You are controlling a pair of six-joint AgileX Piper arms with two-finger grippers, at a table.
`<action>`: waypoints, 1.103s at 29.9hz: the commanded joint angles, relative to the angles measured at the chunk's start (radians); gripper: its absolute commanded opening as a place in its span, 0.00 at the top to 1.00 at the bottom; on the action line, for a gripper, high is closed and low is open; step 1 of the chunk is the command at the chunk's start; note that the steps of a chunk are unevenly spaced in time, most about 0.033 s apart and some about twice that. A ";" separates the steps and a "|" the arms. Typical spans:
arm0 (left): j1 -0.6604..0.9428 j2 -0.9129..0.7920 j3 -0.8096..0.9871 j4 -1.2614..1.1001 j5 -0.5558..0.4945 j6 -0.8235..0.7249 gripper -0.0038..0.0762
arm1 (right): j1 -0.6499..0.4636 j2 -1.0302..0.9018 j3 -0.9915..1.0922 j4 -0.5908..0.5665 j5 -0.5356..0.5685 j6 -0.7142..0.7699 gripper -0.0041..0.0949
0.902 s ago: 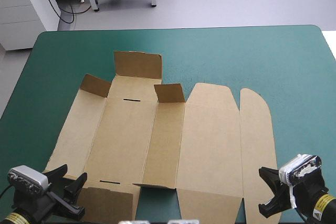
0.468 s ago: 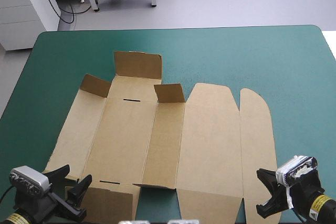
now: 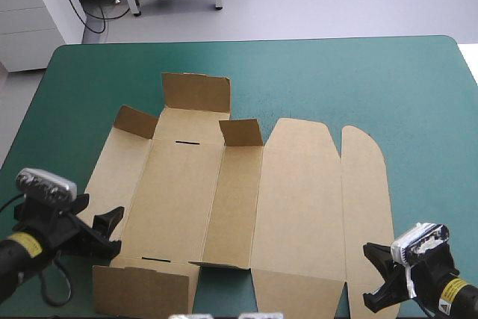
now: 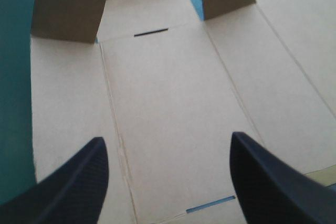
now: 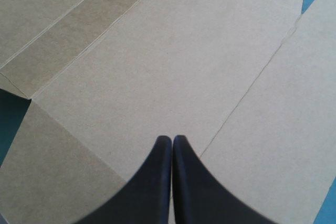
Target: Fold the box
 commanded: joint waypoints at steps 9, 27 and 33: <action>-0.003 0.536 -0.290 0.101 0.178 -0.022 0.36 | -0.003 0.009 -0.026 0.026 -0.067 -0.034 0.97; 0.377 0.609 -0.331 0.119 0.246 0.127 0.36 | -0.003 0.009 -0.026 0.064 -0.067 -0.085 0.97; 0.549 0.609 -0.331 -0.015 0.246 0.263 0.36 | -0.003 0.009 -0.026 0.064 -0.067 -0.088 0.97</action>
